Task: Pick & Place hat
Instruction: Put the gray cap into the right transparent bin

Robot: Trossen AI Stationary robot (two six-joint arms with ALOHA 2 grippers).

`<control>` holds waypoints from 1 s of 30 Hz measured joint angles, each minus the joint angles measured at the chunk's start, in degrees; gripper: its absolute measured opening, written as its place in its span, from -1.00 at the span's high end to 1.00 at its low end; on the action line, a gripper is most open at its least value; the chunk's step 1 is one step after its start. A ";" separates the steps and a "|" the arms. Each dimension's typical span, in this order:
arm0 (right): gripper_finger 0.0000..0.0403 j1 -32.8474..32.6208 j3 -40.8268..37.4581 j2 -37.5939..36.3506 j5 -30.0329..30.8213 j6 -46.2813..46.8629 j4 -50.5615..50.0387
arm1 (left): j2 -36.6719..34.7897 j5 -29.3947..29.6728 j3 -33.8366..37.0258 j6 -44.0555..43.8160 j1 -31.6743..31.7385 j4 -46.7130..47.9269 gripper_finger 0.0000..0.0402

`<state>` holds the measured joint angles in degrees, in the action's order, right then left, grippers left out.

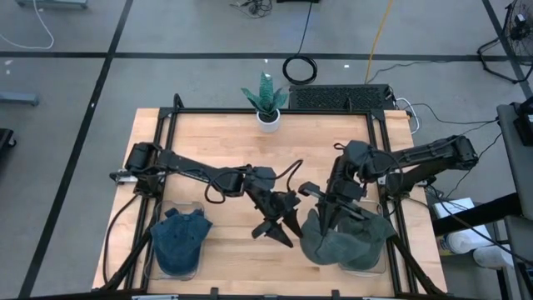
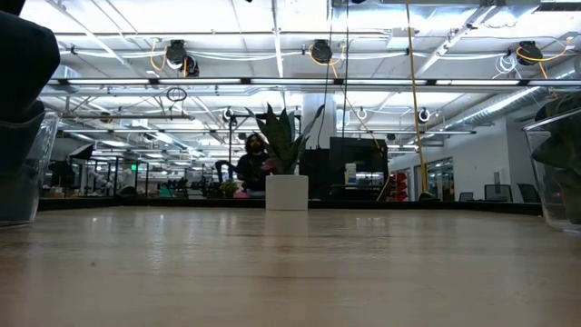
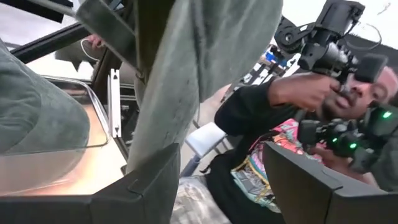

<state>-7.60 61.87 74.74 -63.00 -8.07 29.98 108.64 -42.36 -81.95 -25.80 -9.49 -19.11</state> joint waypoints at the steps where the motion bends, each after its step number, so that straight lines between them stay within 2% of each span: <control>1: 0.96 0.00 0.08 0.00 -0.02 0.40 0.15 | 0.00 -0.47 0.00 -0.73 0.15 -0.12 -0.18; 4: 0.96 0.00 0.95 0.00 -0.04 2.20 0.20 | -0.02 -2.78 0.00 -2.90 0.98 1.43 -0.18; 8: 0.96 0.00 2.51 0.00 -0.07 3.86 0.22 | -0.02 -6.06 0.00 -1.25 2.59 4.96 -0.18; 15: 0.96 1.41 3.45 -0.02 0.13 1.72 0.15 | -0.02 0.68 0.00 3.83 2.19 4.29 -0.18; 30: 0.96 4.24 3.54 0.51 0.17 1.35 0.14 | -0.04 -1.15 0.02 7.12 -0.09 1.12 -0.18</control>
<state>-3.36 65.41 75.25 -62.83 -6.72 30.12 108.60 -43.51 -81.93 -18.67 -9.58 -18.00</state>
